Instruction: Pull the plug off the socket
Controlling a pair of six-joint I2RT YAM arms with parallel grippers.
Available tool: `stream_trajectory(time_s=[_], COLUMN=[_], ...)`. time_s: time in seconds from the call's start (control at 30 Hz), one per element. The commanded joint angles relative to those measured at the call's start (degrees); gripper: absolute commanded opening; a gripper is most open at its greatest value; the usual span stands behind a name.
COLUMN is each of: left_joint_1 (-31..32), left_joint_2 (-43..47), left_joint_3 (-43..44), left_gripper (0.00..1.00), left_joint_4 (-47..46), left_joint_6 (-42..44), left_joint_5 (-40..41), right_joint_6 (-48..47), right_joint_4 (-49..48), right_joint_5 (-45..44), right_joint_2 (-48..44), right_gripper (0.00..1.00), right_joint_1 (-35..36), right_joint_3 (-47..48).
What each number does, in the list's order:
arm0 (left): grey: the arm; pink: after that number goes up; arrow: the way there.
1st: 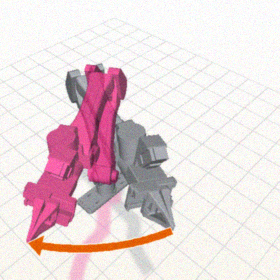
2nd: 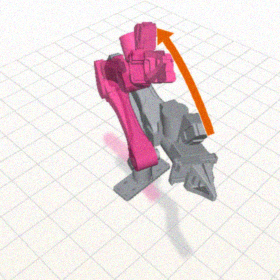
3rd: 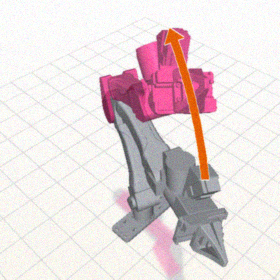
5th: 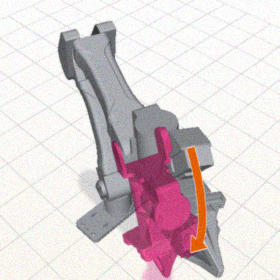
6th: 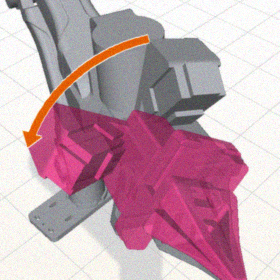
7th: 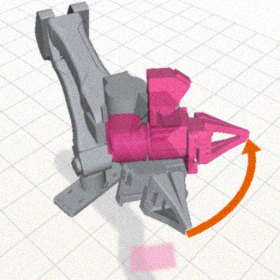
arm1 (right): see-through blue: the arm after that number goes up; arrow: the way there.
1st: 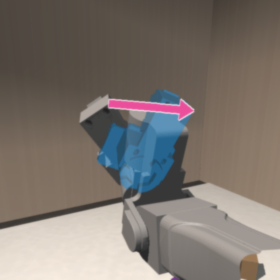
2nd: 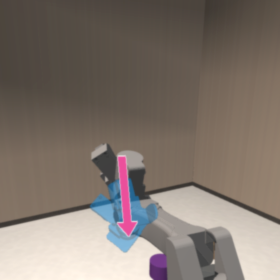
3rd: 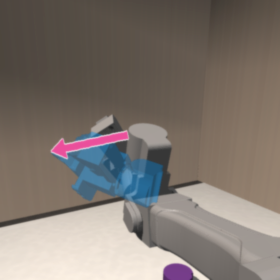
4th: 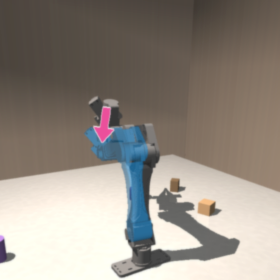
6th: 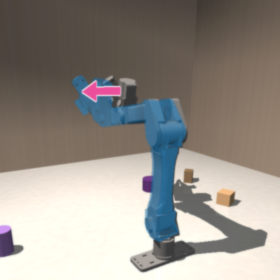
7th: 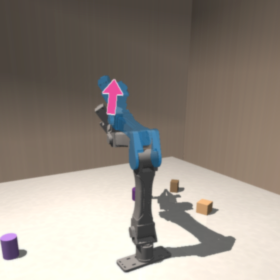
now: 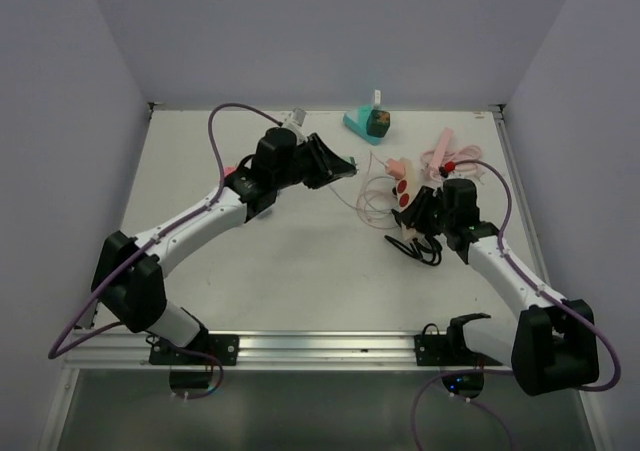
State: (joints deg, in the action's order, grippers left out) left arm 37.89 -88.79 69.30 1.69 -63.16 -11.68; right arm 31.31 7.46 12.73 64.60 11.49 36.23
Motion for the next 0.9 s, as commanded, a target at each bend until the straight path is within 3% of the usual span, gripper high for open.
stream_trajectory(time_s=[0.0, 0.17, 0.53, 0.87], left_joint_1=[-0.27, -0.27, -6.5, -13.98], left_joint_2=[3.45, 4.07, 8.46, 0.74], left_joint_3=[1.46, 0.58, -10.3, -19.46], left_gripper=[0.0, 0.0, 0.04, 0.09], left_joint_4=[1.64, 4.63, 11.66, 0.87], left_joint_6=[2.77, 5.75, 15.95, 18.51], left_joint_5=[-3.79, -3.09, 10.0, 7.38], right_joint_6=[-0.55, -1.16, -2.83, -4.68], right_joint_4=[0.97, 2.64, 2.56, 4.05], right_joint_5=[-5.88, -3.77, 7.3, 11.7], right_joint_2=[0.26, 0.0, -6.76, -8.52], right_gripper=[0.0, 0.0, 0.0, 0.0], right_joint_1=[-0.59, -0.68, -0.41, 1.87], right_joint_3=[2.35, 6.56, 6.75, 7.1])
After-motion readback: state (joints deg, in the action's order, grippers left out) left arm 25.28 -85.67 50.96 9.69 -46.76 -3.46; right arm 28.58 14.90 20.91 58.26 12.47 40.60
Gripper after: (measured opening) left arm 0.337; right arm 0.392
